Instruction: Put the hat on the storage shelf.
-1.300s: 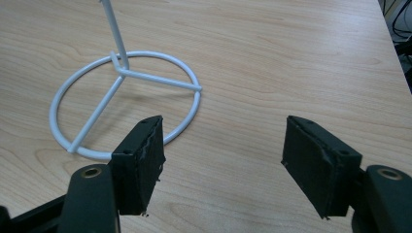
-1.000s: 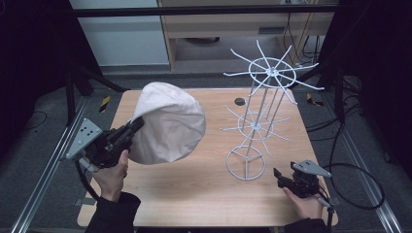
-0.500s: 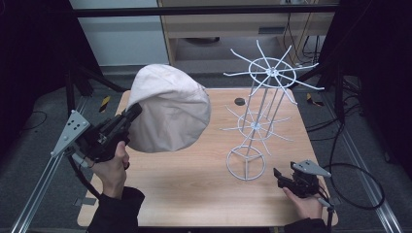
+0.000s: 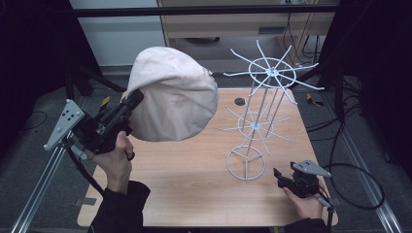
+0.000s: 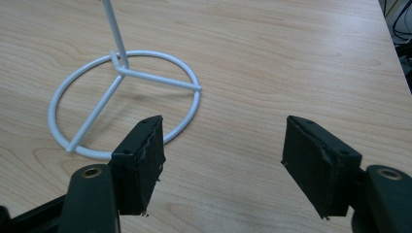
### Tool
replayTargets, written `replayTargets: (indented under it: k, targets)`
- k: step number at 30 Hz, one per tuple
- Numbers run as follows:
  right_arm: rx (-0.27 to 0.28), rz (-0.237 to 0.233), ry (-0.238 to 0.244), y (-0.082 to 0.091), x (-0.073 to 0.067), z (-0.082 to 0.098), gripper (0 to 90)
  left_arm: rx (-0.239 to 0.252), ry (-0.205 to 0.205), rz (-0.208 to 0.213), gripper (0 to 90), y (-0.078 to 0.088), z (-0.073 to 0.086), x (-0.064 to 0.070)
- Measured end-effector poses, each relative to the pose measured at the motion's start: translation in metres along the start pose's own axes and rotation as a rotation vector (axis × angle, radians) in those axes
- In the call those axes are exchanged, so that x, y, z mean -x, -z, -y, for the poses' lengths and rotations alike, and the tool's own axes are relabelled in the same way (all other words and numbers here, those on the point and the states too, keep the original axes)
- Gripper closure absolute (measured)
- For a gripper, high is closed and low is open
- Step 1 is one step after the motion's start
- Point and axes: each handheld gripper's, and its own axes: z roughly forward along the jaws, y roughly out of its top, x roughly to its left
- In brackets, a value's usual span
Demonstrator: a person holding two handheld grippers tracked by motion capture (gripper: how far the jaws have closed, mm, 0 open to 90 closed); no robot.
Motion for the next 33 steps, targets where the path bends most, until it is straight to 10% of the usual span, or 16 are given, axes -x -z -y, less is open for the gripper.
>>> replayTargets:
  k: [33]
  targets:
    - [0.003,-0.008,0.009,-0.001,0.001,0.000,32.0,0.106,0.021,0.075,88.8,-0.035,-0.031,0.027]
